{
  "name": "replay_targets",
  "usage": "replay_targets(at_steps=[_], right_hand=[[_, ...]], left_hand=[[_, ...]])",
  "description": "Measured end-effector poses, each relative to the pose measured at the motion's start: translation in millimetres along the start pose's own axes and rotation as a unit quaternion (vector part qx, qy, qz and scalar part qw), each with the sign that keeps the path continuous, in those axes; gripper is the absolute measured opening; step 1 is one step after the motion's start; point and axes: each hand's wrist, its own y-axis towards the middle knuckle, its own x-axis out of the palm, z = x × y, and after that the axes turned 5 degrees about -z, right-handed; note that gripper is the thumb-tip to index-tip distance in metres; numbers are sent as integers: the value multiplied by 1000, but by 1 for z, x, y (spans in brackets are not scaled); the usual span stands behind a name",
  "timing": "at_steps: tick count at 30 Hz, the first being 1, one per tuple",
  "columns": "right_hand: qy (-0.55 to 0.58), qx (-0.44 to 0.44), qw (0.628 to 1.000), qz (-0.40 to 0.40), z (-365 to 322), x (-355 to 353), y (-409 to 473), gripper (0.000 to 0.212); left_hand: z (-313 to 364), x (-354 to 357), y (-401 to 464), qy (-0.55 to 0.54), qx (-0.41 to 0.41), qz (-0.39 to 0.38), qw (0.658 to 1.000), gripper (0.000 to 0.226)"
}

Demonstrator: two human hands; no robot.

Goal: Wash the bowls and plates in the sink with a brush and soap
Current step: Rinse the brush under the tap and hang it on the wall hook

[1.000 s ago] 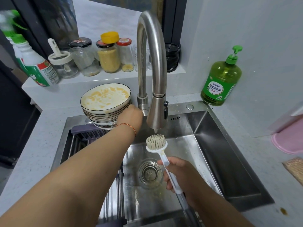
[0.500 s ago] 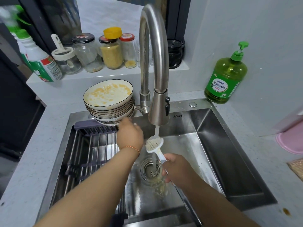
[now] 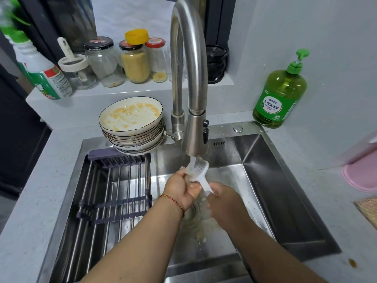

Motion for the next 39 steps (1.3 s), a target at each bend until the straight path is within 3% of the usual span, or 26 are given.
replay_targets(at_steps=[7,12,20,25,28,30,33,37,39], right_hand=[[88,24,996,0,7,-12,-4,21],[83,9,995,-58,6,-12,-10,21],[-60,-73,993,-73,11,-12,-14,25],[-220,-113,962,-115,5,-33,7,20],[-343,-127,923,-116,4,-47,22,17],[-421,-144,890,-100,2,-53,30,19],[-483,-187,855,-27,-3,-56,33,22],[-371,-323,856,161,17,-44,15,22],[-293,-324,882,176,37,-25,-1,18]], left_hand=[[-8,18,-4,28,-27,-62,997,34],[-9,11,-9,-47,-16,-37,998,24],[-4,-16,-25,-81,-7,-55,995,38],[1,-25,-28,89,5,-39,995,36],[-1,-20,-34,273,23,-46,961,25],[-8,-12,-31,328,23,-37,944,26],[-14,-1,-22,245,13,1,969,16],[-23,2,-10,100,-21,11,995,14],[-33,-2,-6,52,-31,44,997,13]])
